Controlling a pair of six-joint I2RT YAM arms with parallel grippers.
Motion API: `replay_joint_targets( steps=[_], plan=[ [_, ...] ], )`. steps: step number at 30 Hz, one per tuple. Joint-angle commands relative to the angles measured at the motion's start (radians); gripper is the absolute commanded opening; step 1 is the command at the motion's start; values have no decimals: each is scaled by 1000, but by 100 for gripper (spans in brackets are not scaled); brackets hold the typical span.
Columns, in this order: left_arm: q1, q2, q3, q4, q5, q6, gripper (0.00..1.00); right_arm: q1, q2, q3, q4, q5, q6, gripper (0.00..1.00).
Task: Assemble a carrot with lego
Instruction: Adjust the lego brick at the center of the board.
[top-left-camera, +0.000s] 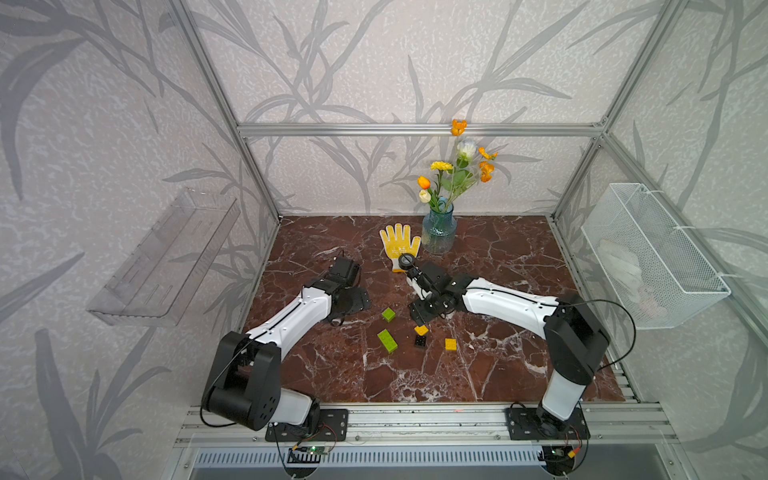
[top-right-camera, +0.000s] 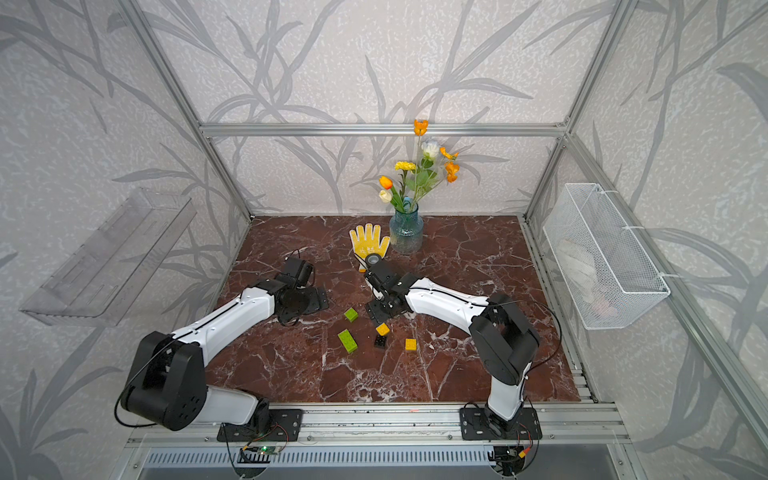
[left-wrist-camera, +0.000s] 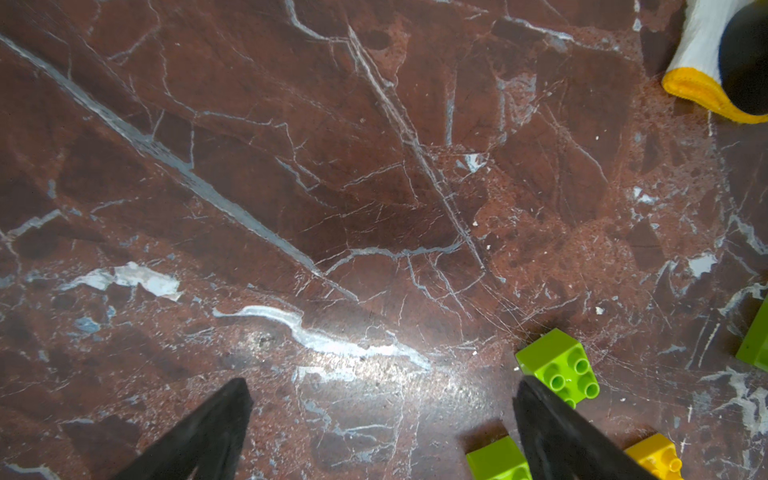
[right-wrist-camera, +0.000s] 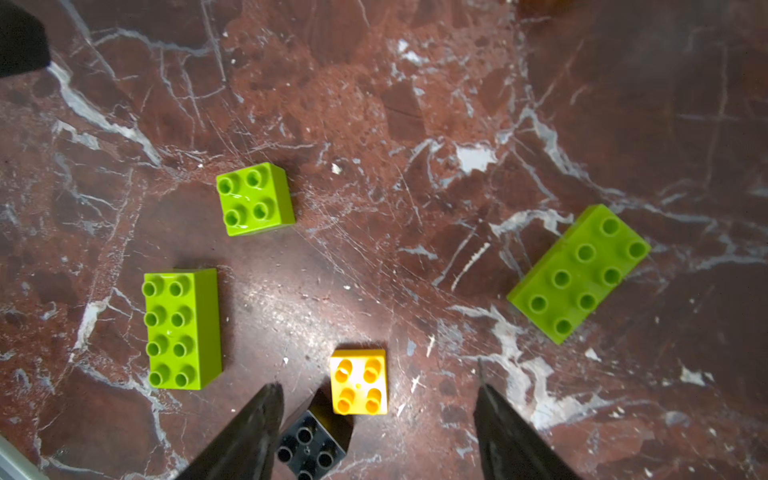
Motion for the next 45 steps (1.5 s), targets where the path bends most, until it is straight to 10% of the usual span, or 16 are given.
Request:
replay_joint_targets(
  steps=[1, 9, 32, 45],
  plan=[
    [-5, 1, 16, 3, -5, -1, 100, 38, 29, 24, -36, 12, -37, 72],
    [-9, 27, 22, 15, 10, -2, 100, -6, 40, 22, -97, 182, -20, 69],
    [-41, 50, 20, 17, 7, -16, 99, -228, 253, 217, -137, 16, 92, 72],
    [-57, 118, 41, 59, 28, -20, 99, -218, 280, 232, -186, 15, 53, 40]
  ],
)
